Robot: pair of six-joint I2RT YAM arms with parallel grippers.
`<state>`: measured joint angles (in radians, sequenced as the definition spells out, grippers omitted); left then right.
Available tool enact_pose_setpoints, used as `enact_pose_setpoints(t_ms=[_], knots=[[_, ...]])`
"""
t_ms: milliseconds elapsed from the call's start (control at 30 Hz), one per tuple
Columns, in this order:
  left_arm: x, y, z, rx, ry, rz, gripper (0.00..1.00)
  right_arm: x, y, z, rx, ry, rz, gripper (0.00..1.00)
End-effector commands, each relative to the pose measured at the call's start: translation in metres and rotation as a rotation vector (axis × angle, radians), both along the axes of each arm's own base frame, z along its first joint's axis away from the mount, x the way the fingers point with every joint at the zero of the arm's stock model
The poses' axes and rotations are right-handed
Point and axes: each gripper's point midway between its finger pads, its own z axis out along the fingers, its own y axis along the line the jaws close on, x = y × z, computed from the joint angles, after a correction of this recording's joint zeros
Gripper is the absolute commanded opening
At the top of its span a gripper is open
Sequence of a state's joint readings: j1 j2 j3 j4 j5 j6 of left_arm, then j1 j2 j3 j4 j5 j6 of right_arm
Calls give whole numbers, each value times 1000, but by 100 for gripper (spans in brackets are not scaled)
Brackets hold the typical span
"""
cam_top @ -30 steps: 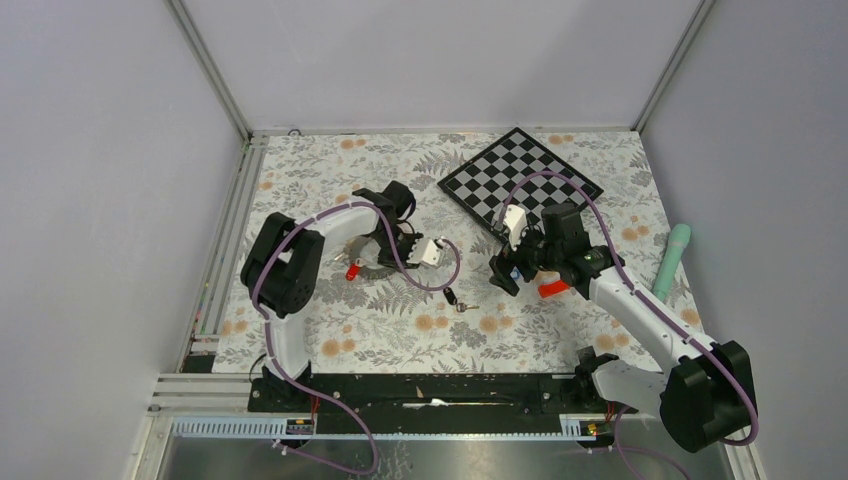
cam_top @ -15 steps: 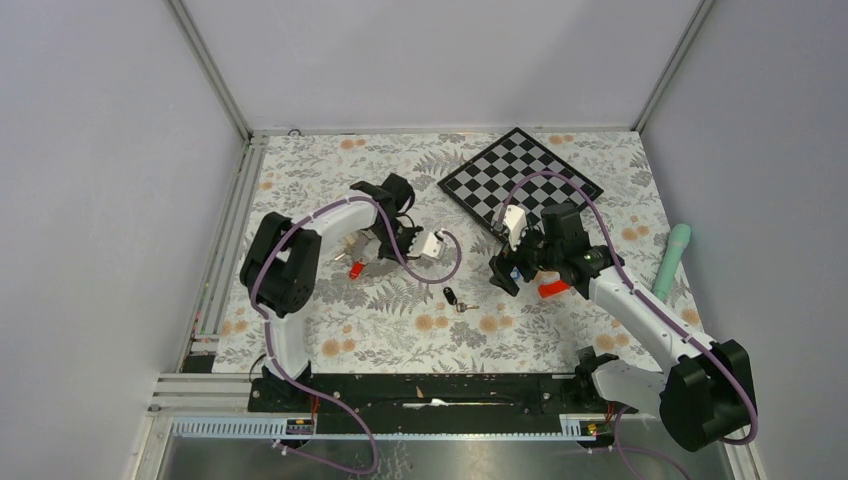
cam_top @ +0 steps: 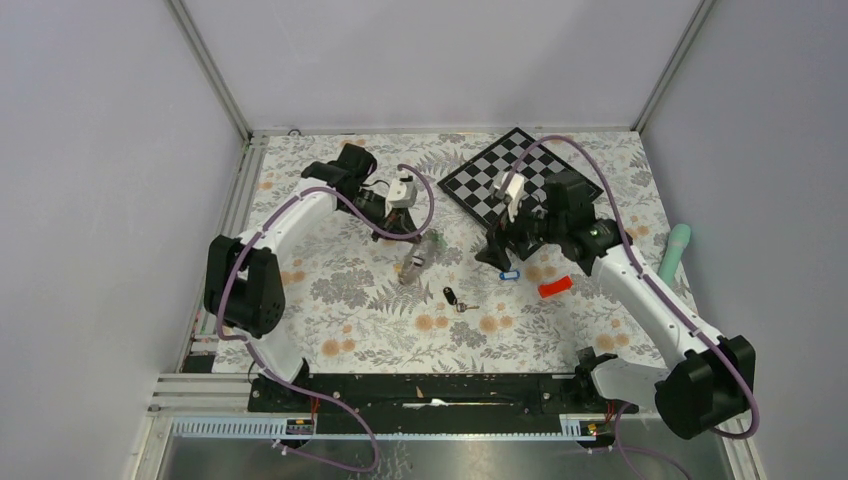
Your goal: Put the keys on the keyring
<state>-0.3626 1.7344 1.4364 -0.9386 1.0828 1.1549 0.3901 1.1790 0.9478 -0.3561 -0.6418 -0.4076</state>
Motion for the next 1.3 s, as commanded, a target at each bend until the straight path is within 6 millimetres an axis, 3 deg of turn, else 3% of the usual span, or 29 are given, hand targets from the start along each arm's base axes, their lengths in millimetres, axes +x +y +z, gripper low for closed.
enact_pose_setpoints(t_ms=[0,167,367,633,700,933,1100,1267], knots=[[-41,-21,58,-298,152,-96,0,0,26,46,146,7,93,99],[-43,-20,50,-282,174,-88,0,4,35,48,193,22,115,99],[-43,-22,37,-227,204,-68,0,1,40,31,202,59,127,94],[2,-14,12,28,89,181,0,-1,28,6,134,32,96,94],[5,-17,4,88,48,211,0,-2,22,0,108,18,75,95],[-22,-50,-42,200,74,126,0,3,-8,-11,-2,-30,-47,97],[-50,-79,-72,262,100,43,0,11,-42,-14,-11,4,-189,96],[-70,-87,-104,309,111,-5,1,15,-65,-20,-19,20,-272,96]])
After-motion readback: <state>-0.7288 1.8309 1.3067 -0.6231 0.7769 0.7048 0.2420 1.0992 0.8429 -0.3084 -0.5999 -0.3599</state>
